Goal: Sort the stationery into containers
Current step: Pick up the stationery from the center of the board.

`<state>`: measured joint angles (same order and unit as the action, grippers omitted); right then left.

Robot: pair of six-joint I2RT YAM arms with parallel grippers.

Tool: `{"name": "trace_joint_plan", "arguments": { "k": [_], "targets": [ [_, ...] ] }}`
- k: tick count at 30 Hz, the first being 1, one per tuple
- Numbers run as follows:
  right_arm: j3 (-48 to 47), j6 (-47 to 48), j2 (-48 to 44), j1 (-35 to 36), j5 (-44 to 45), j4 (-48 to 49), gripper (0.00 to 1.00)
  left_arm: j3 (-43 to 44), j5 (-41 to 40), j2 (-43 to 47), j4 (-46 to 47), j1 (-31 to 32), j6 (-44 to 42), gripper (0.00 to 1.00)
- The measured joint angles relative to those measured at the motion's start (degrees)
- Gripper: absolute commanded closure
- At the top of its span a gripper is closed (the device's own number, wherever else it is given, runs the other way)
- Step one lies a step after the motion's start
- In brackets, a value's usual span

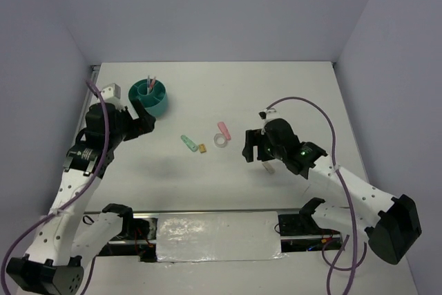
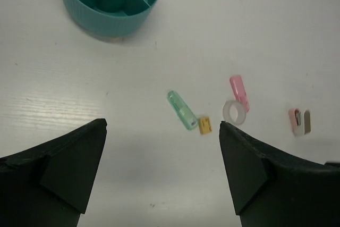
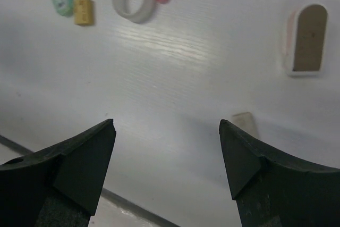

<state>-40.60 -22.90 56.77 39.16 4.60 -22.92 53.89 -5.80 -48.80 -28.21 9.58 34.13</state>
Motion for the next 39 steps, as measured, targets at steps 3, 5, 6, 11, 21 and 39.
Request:
{"name": "trace_joint_plan", "arguments": {
  "k": [3, 5, 6, 11, 21, 39],
  "targets": [
    [0.33, -0.07, 2.01, -4.66, -1.25, -2.73, 0.14, -0.5, 2.89, 3.56, -2.99, 0.74, -4.72, 0.01],
    [0.57, -0.26, 3.87, -6.27, -1.27, -4.02, 0.14, -3.08, 4.15, 6.36, -2.38, 1.16, -6.19, 0.01],
    [0.59, -0.39, 5.03, -6.51, -0.96, -4.46, 0.14, -4.85, 4.79, 7.54, -2.08, 1.25, -6.86, 0.01],
    [2.16, -2.34, 11.93, -7.5, -1.16, -4.87, 0.18, -6.34, 6.23, 7.19, -3.61, 1.25, -8.52, 0.01],
    [4.48, -7.58, 15.89, -8.44, 0.79, -5.9, 0.23, -7.41, 10.84, 9.94, -3.06, 1.88, -9.2, 0.01],
    [4.15, -8.11, 16.09, -9.07, 2.54, -7.82, 0.19, -7.5, 12.15, 12.55, -2.03, 2.99, -10.08, 0.01]
  ]
}}
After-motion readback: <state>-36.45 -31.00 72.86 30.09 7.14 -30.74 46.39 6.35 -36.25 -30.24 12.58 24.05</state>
